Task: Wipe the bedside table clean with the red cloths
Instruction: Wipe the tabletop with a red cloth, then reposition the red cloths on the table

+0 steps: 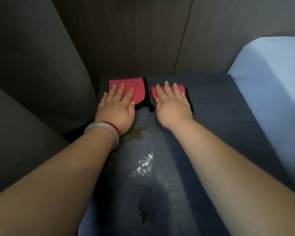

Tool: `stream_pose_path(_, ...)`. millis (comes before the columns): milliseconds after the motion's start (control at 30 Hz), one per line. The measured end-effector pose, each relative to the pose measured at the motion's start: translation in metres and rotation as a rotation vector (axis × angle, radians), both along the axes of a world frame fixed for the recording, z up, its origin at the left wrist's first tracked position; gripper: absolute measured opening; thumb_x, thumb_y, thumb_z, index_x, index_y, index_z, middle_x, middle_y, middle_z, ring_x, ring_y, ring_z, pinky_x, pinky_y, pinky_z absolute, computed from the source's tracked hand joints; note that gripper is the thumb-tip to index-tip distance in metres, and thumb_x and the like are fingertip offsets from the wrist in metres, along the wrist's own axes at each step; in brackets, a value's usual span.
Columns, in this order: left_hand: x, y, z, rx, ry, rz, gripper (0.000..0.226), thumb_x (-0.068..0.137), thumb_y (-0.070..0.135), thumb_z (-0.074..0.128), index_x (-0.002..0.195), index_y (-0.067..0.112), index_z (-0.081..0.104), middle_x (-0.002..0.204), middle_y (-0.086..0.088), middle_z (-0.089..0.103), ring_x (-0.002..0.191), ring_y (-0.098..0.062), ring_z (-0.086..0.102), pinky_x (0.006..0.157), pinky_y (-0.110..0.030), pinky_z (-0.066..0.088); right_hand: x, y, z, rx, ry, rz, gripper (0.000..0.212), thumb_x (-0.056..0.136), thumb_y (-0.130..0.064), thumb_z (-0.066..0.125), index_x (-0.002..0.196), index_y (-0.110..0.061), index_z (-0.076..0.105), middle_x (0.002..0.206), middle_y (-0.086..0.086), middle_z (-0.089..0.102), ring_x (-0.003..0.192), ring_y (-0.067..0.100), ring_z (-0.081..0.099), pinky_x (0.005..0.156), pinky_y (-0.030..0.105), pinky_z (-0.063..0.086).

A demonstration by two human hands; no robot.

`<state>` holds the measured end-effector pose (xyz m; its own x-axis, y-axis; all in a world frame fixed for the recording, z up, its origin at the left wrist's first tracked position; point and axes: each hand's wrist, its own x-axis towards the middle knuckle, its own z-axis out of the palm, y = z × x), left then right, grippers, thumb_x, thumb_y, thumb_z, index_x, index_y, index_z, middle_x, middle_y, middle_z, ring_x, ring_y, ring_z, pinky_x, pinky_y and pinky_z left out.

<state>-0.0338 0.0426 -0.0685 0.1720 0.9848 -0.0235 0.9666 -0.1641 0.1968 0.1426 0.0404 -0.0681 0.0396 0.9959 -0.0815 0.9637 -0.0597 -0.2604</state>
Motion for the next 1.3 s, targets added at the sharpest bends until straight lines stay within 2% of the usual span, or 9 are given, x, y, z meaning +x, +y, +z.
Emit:
stream_pose_path(167, -0.001, -0.001, 0.001, 0.006, -0.006, 0.001, 0.055, 0.102, 0.040, 0.021, 0.155, 0.030, 0.014, 0.164, -0.001, 0.005, 0.150, -0.021, -0.001, 0.121, -0.041, 0.000, 0.007, -0.078, 0.001, 0.035, -0.005, -0.068, 0.053, 0.104, -0.035, 0.020, 0.156, -0.033, 0.008, 0.164, -0.005, -0.001, 0.150, 0.019, -0.007, 0.121, 0.036, -0.003)
stream_pose_path(333, -0.001, -0.002, 0.001, 0.001, -0.006, 0.001, 0.054, 0.102, 0.039, 0.021, 0.155, 0.031, 0.013, 0.164, 0.000, 0.005, 0.150, -0.021, -0.001, 0.121, -0.040, -0.001, 0.011, 0.006, 0.000, -0.025, -0.040, -0.220, 0.055, 0.103, -0.036, 0.021, 0.156, -0.031, 0.005, 0.165, -0.002, -0.004, 0.150, 0.025, -0.008, 0.121, 0.039, -0.002)
stream_pose_path(467, 0.000, -0.001, 0.001, 0.014, -0.007, 0.005, 0.054, 0.102, 0.039, 0.022, 0.155, 0.031, 0.015, 0.164, -0.001, 0.007, 0.150, -0.022, 0.000, 0.121, -0.041, 0.000, 0.000, 0.059, 0.009, -0.114, -0.005, -0.082, 0.055, 0.103, -0.034, 0.023, 0.156, -0.032, 0.005, 0.164, -0.004, -0.007, 0.150, 0.025, -0.010, 0.120, 0.040, -0.003)
stream_pose_path(633, 0.000, -0.001, 0.001, 0.001, -0.008, -0.001, 0.055, 0.102, 0.040, 0.021, 0.155, 0.031, 0.014, 0.164, -0.001, 0.005, 0.150, -0.021, -0.001, 0.121, -0.040, 0.000, -0.003, -0.014, 0.000, 0.043, 0.003, 0.109, 0.052, 0.105, -0.032, 0.023, 0.156, -0.031, 0.013, 0.164, -0.006, 0.001, 0.151, 0.022, -0.003, 0.121, 0.037, 0.000)
stream_pose_path(833, 0.000, 0.000, 0.001, 0.007, 0.003, 0.001, 0.054, 0.102, 0.040, 0.022, 0.155, 0.030, 0.016, 0.164, -0.002, 0.007, 0.150, -0.023, 0.001, 0.120, -0.041, 0.000, 0.052, -0.013, 0.009, -0.114, -0.057, -0.227, 0.053, 0.105, -0.033, 0.018, 0.156, -0.031, 0.004, 0.164, -0.002, -0.004, 0.150, 0.025, -0.007, 0.121, 0.039, -0.002)
stream_pose_path(967, -0.001, 0.001, 0.000, 0.023, -0.009, 0.002, 0.054, 0.101, 0.039, 0.024, 0.155, 0.029, 0.019, 0.164, -0.002, 0.009, 0.150, -0.023, 0.003, 0.120, -0.040, -0.001, -0.011, -0.058, 0.005, 0.052, -0.026, 0.001, 0.056, 0.102, -0.032, 0.026, 0.156, -0.028, 0.011, 0.165, -0.001, 0.003, 0.151, 0.025, -0.002, 0.121, 0.039, 0.000)
stream_pose_path(1067, -0.001, 0.001, 0.001, 0.009, -0.008, -0.004, 0.054, 0.102, 0.038, 0.023, 0.155, 0.029, 0.018, 0.164, -0.002, 0.008, 0.150, -0.022, 0.002, 0.120, -0.040, -0.001, -0.023, -0.094, 0.010, 0.005, 0.086, 0.165, 0.054, 0.104, -0.035, 0.023, 0.156, -0.031, 0.006, 0.164, -0.002, -0.004, 0.150, 0.021, -0.011, 0.120, 0.035, -0.009)
stream_pose_path(1167, 0.000, -0.001, 0.003, 0.018, -0.015, -0.008, 0.053, 0.102, 0.037, 0.023, 0.154, 0.027, 0.020, 0.163, -0.003, 0.010, 0.150, -0.022, 0.002, 0.120, -0.039, -0.002, 0.008, -0.093, 0.022, -0.062, 0.281, 0.119, 0.054, 0.105, -0.035, 0.026, 0.155, -0.034, 0.004, 0.164, -0.003, -0.007, 0.150, 0.021, -0.011, 0.119, 0.036, -0.008)
stream_pose_path(1300, -0.002, -0.011, 0.008, 0.109, -0.079, -0.050, 0.051, 0.102, 0.031, 0.031, 0.152, 0.019, 0.030, 0.162, -0.007, 0.018, 0.149, -0.025, 0.008, 0.120, -0.040, 0.000, 0.016, -0.104, 0.011, 0.010, 0.003, 0.099, 0.055, 0.104, -0.042, 0.015, 0.156, -0.030, 0.002, 0.164, -0.005, -0.003, 0.150, 0.018, -0.009, 0.120, 0.039, -0.009)
